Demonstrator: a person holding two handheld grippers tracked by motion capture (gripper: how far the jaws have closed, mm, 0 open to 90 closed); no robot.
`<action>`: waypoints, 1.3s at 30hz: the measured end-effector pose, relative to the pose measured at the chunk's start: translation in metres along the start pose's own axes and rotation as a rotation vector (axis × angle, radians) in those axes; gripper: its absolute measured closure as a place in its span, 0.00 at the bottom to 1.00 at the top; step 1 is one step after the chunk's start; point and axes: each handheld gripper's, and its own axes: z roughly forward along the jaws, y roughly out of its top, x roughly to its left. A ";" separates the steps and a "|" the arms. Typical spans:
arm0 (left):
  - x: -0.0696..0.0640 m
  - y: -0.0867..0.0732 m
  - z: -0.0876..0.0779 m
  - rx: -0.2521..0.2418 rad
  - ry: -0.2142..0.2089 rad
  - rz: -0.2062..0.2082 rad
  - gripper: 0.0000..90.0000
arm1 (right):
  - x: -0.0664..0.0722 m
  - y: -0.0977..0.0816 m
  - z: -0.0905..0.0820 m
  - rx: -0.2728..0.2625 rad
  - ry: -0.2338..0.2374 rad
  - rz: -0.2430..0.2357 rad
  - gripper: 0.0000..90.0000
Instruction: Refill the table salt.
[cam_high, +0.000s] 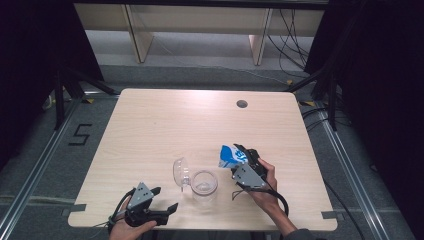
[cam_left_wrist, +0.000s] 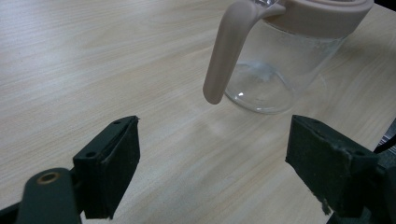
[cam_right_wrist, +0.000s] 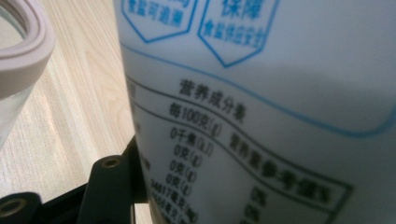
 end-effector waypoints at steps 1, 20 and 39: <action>0.000 0.000 0.000 0.000 0.000 0.000 0.19 | 0.000 0.000 0.000 0.000 0.000 0.000 0.48; 0.001 0.001 0.000 -0.009 0.002 0.017 0.19 | 0.010 0.007 0.000 0.007 -0.011 -0.130 0.48; -0.001 0.000 0.000 0.006 0.010 0.020 0.19 | 0.015 0.013 0.000 -0.006 -0.026 -0.282 0.48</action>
